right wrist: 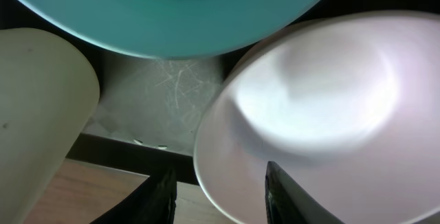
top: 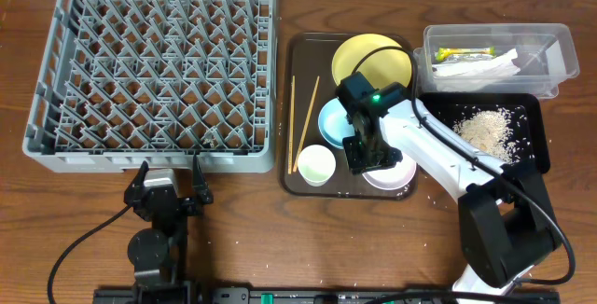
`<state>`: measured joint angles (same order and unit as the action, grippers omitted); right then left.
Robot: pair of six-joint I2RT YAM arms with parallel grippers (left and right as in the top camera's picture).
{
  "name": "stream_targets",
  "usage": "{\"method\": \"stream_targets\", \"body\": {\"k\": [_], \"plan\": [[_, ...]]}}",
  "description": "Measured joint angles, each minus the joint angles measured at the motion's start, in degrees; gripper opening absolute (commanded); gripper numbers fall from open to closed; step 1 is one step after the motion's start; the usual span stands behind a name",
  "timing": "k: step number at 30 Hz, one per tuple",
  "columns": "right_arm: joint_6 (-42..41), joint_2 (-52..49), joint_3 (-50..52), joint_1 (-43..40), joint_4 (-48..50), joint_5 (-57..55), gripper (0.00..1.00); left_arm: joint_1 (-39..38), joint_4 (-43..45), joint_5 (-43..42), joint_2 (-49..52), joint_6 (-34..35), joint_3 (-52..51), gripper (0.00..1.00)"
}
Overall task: Sort waste into correct bins and load items into the dishwasher
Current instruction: 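Return the pink bowl to the brown tray with the right gripper, then move the right gripper to the white cup and grasp it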
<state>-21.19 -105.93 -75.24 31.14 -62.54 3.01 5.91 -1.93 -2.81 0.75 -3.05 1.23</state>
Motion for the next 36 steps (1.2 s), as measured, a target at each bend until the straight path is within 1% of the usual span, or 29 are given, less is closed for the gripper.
{"method": "stream_targets", "body": {"k": [2,5,7,8,14,21,26,29,36], "plan": [[0.09,0.02,-0.63,-0.07,-0.52,0.22,0.41,0.0,-0.02,0.0,0.0,0.0,0.0,0.92],[0.5,0.57,-3.48,-0.33,-1.66,0.5,0.45,0.0,0.0,0.0,0.0,0.0,0.0,0.92],[0.72,1.9,-5.92,-0.61,-1.55,0.7,0.53,0.0,0.0,0.0,0.0,0.0,0.0,0.92],[0.81,2.89,-7.13,-0.68,-1.09,0.79,0.54,0.0,0.0,0.0,0.0,0.0,0.0,0.92],[0.87,7.3,-10.62,-0.68,1.46,3.04,0.53,0.0,0.0,0.0,0.0,0.0,0.0,0.92],[0.92,6.82,-10.16,-0.28,1.36,4.79,0.54,0.0,0.0,0.0,0.0,0.0,0.0,0.92],[2.58,6.8,-10.16,0.07,2.1,5.11,0.54,0.0,-0.02,0.0,0.0,0.0,0.0,0.92],[2.95,6.78,-9.94,0.09,2.08,5.14,0.57,0.0,0.0,0.0,0.0,0.0,0.0,0.92],[3.69,6.25,-6.82,2.25,3.39,5.18,0.57,0.0,0.0,0.0,0.0,0.0,0.0,0.92]]}}
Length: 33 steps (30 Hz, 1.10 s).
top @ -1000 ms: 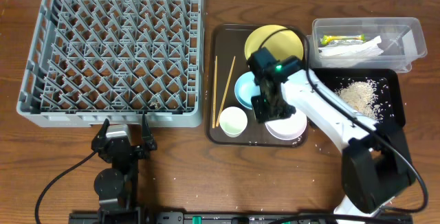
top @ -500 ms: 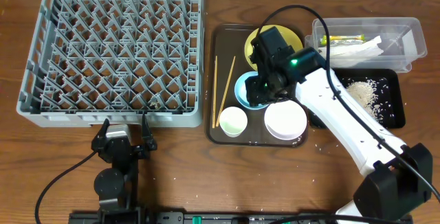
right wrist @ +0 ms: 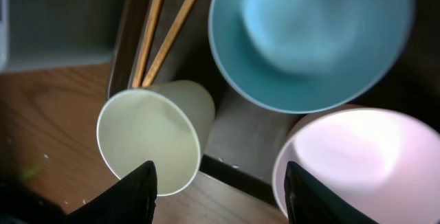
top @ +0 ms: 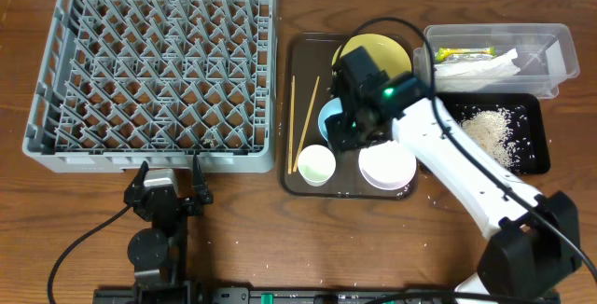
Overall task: Sort waste into correct bins and load items into the dishwasher
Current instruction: 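Move the right gripper to the white cup and grasp it, then lift the white cup with the right gripper toward the left arm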
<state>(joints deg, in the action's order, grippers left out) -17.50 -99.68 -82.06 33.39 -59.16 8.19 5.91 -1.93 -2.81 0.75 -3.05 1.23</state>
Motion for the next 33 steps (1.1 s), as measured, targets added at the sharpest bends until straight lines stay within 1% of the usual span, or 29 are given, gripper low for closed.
{"method": "stream_targets", "body": {"k": [4,13,20,24,33], "plan": [[0.13,-0.5,1.84,1.27,0.55,-0.02,0.57,0.0,0.0,-0.02,0.0,0.0,0.0,0.92],[0.17,-1.11,2.01,3.39,2.84,0.09,0.56,0.0,-0.02,0.0,0.0,0.0,0.0,0.92],[0.31,-5.99,2.01,3.37,2.27,0.15,0.5,0.0,-0.02,0.0,0.0,0.0,0.0,0.92],[0.66,-8.48,2.1,3.37,1.51,0.13,0.42,0.0,0.0,0.0,0.0,0.0,0.0,0.92],[0.72,-8.7,2.1,3.37,2.25,0.17,0.41,0.0,-0.02,0.0,0.0,0.02,0.0,0.92]]}}
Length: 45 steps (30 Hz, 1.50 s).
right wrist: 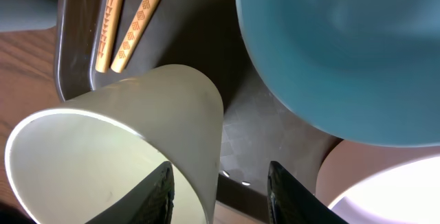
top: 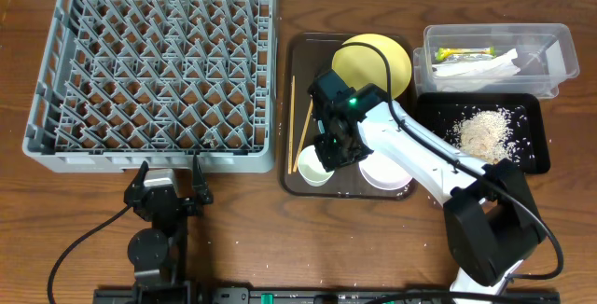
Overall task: Sort waste into correct bins and load items into the dishwasher
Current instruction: 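Lift the white cup with the right gripper toward the left arm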
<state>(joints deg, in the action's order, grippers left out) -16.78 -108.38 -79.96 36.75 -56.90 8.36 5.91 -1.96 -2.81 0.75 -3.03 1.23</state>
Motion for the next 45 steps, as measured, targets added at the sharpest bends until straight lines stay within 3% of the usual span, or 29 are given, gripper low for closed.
{"method": "stream_targets", "body": {"k": [5,10,11,13,15,28,37,45], "plan": [[0.31,0.0,0.0,0.0,0.02,0.0,0.41,0.0,0.02,0.0,0.0,-0.02,0.0,0.92],[0.74,0.0,0.0,0.0,0.24,0.0,0.31,0.0,0.02,0.0,0.0,-0.02,0.0,0.91],[0.79,0.0,0.0,0.0,0.22,0.02,0.28,0.0,0.02,0.0,0.0,-0.02,0.0,0.92],[0.85,0.0,0.0,0.0,-0.07,-0.02,0.11,0.0,0.02,0.0,0.0,-0.02,0.0,0.92],[1.25,0.0,0.0,0.0,-0.02,0.09,0.01,0.0,0.02,0.0,0.0,-0.02,0.0,0.92],[0.92,0.0,0.02,0.0,1.81,0.13,0.01,0.0,0.02,0.0,0.0,-0.02,0.0,0.92],[0.92,0.63,-0.09,-0.72,-3.34,0.59,0.01,0.0,0.02,0.0,0.0,-0.02,0.0,0.92],[2.01,13.05,-3.19,-11.65,-3.45,4.11,0.01,0.0,0.15,-0.37,0.0,0.22,0.0,0.92]]}}
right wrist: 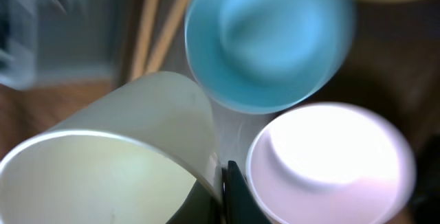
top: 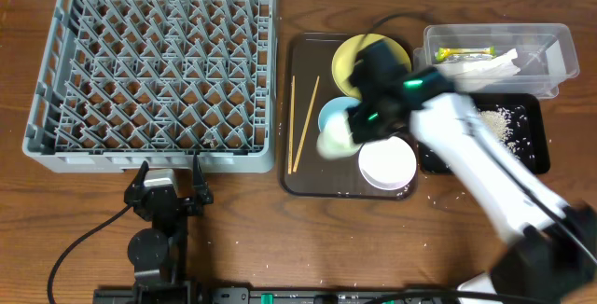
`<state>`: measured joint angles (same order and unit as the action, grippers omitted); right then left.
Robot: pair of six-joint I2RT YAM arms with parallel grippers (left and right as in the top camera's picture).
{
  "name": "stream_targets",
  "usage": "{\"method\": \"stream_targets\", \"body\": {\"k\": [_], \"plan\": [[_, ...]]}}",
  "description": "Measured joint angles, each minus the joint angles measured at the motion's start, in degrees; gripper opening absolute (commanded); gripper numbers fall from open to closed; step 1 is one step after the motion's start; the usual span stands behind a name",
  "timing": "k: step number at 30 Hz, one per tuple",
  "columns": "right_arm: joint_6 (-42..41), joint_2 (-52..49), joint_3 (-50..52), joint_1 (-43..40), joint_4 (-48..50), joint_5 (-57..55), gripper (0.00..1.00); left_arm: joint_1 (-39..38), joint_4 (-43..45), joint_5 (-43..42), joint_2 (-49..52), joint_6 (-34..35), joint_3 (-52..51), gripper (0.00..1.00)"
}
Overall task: Sort waste into correct bins and load items into the dishwasher
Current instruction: 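Lift the white cup with the right gripper toward the left arm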
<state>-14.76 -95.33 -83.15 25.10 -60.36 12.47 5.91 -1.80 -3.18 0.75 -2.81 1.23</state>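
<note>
My right gripper (right wrist: 221,183) is shut on the wall of a pale cream cup (right wrist: 117,155), one finger inside the rim and one outside. Overhead, the cup (top: 334,137) hangs blurred above the brown tray (top: 298,185), at the left edge of the blue bowl (top: 343,110). Below the cup in the wrist view lie the blue bowl (right wrist: 265,38), a white bowl (right wrist: 330,162) and two chopsticks (right wrist: 161,18). The yellow plate (top: 356,60) sits at the tray's back. The grey dish rack (top: 154,62) stands at the left. My left gripper (top: 169,181) rests open near the front edge.
A clear bin (top: 494,50) with wrappers and paper stands at the back right. In front of it a black tray (top: 522,122) holds spilled rice. The white bowl (top: 387,164) fills the tray's front right corner. The chopsticks (top: 303,122) lie along its left side.
My right gripper stood open astride the cup's wall, low on the tray. Now it is shut on that wall and the cup is raised and further right, beside the blue bowl.
First my right gripper was open and low at the white bowl's rim. Then it was higher, over the cup and both bowls. After that it was low at the cup with a finger on each side of the wall. Now it holds the cup above the tray.
</note>
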Motion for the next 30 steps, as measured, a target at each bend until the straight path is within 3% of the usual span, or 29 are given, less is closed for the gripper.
{"method": "stream_targets", "body": {"k": [4,10,16,22,25,30], "plan": [[1.62,6.21,-1.31,-9.84,2.67,6.95,0.01,0.0,0.35,-3.48,0.02,3.23,0.0,0.92],[3.67,6.45,-1.33,-15.52,4.61,15.23,0.01,0.0,-1.42,-8.92,5.99,12.09,2.6,0.92],[4.61,6.43,-1.31,-15.78,7.08,19.89,0.01,0.0,-1.62,-16.76,24.57,15.61,18.64,0.92],[4.0,6.43,-1.31,-15.78,12.5,23.5,0.01,0.0,-0.17,-30.14,46.27,22.91,37.33,0.92],[3.17,6.43,-1.31,-15.78,15.37,25.05,0.01,0.0,5.53,-38.49,55.25,30.71,41.51,0.92],[1.79,6.32,-1.31,-15.78,20.48,28.0,0.01,0.0,13.66,-47.67,65.13,51.43,43.47,0.92]]}}
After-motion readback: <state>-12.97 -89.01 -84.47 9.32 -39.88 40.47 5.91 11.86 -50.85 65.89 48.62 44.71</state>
